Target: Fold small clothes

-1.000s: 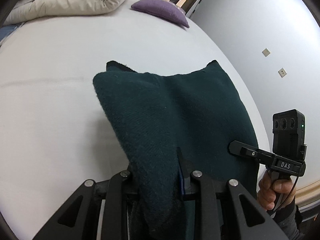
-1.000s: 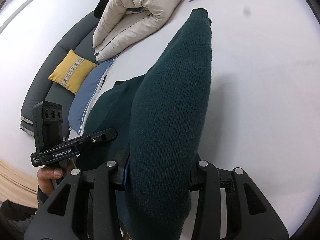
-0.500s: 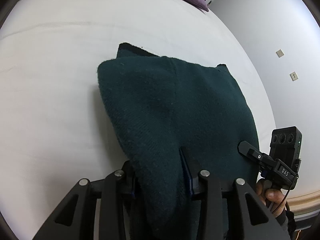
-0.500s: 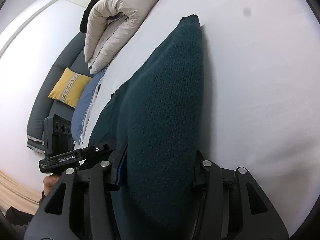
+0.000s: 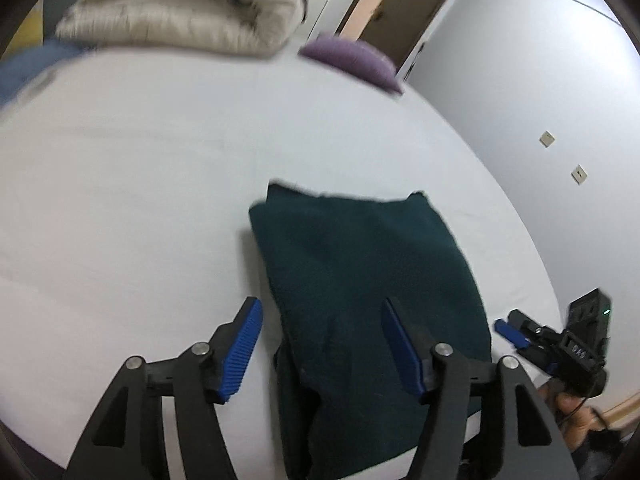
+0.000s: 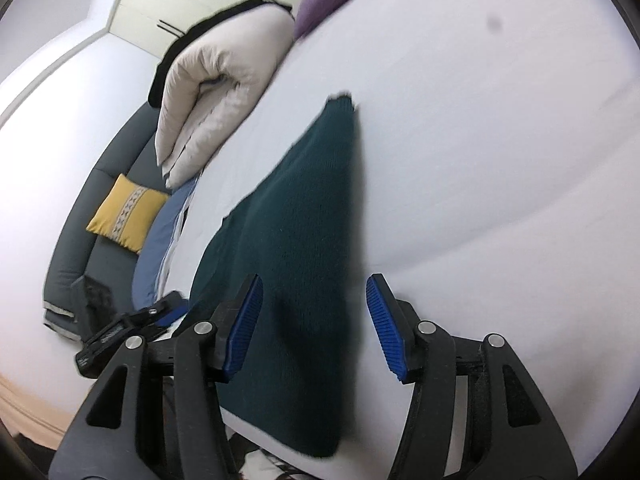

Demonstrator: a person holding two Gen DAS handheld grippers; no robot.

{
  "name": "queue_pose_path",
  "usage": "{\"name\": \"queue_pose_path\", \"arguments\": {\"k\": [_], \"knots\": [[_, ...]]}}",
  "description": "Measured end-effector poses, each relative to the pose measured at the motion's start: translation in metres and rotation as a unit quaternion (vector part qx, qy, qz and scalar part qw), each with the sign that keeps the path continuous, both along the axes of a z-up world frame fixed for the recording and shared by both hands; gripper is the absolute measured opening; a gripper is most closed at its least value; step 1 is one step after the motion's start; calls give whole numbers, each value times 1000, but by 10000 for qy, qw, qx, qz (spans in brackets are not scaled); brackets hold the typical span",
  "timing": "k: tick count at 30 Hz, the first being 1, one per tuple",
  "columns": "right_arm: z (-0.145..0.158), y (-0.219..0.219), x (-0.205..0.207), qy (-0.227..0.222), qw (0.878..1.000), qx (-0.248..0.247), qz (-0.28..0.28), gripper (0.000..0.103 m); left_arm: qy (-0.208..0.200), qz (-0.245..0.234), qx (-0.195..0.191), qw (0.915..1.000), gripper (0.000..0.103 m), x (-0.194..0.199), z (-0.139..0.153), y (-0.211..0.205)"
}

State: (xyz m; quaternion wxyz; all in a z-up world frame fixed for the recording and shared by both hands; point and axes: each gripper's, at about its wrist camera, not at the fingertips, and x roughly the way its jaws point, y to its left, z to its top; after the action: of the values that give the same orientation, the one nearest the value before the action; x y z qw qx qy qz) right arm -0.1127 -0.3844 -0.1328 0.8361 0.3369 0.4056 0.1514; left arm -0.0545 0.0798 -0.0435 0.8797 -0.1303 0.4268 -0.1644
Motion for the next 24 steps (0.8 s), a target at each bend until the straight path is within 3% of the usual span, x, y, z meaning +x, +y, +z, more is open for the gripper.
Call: {"name": "queue_pose_path", "arguments": {"k": [2, 5, 10, 13, 19, 22, 24], "knots": [[21, -3, -16, -249, 9990, -352, -63, 53, -348, 45, 167, 9992, 71, -10, 14, -4], [52, -10, -34, -697, 9942, -812, -78, 53, -938, 138, 355, 9949, 85, -23, 34, -15], [94, 6, -56, -1264, 9831, -1312, -167, 71, -1911, 143, 730, 9787, 103, -47, 67, -36], [116, 18, -62, -1489, 9775, -1487, -168, 75, -2110, 79, 902, 9733, 103, -48, 72, -50], [140, 40, -71, -1652, 9703, -1767, -35, 76, -2093, 281, 895, 9733, 103, -47, 74, -51], [150, 46, -78, -1763, 9621, -2073, -177, 76, -2422, 647, 1168, 9610, 103, -54, 82, -49], [161, 52, -87, -1958, 9470, -2513, -411, 77, -2756, 1074, 1455, 9441, 103, -62, 92, -49]]}}
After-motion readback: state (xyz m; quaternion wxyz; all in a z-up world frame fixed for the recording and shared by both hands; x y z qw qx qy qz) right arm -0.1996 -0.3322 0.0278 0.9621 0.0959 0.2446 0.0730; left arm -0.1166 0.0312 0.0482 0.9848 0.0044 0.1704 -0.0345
